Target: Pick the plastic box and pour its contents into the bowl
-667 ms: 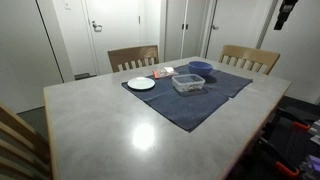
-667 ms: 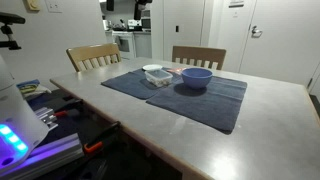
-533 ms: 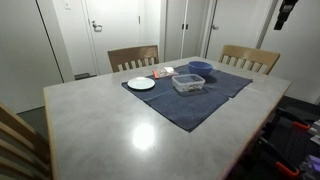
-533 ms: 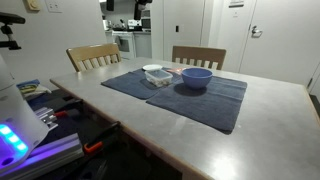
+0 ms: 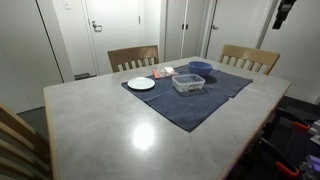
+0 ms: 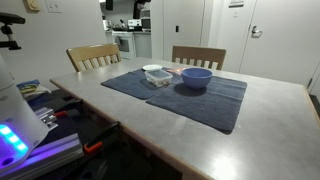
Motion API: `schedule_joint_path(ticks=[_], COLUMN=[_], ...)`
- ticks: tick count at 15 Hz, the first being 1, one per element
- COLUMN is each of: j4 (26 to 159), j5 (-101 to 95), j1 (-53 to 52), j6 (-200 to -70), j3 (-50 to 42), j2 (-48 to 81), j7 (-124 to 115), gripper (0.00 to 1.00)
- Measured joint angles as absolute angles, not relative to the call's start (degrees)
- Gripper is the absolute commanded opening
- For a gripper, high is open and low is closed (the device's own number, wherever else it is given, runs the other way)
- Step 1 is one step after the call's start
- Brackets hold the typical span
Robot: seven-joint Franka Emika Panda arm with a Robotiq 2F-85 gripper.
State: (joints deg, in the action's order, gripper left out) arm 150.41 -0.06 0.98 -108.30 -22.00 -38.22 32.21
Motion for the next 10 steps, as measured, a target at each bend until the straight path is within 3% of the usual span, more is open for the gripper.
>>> schedule_joint_path(ticks=[10], j4=[140.30], j5=[4.01], j1=[-2.51], j6=[-108.60], j3=[-13.94], j2=[-27.30], j7=[25.09], gripper=[1.00])
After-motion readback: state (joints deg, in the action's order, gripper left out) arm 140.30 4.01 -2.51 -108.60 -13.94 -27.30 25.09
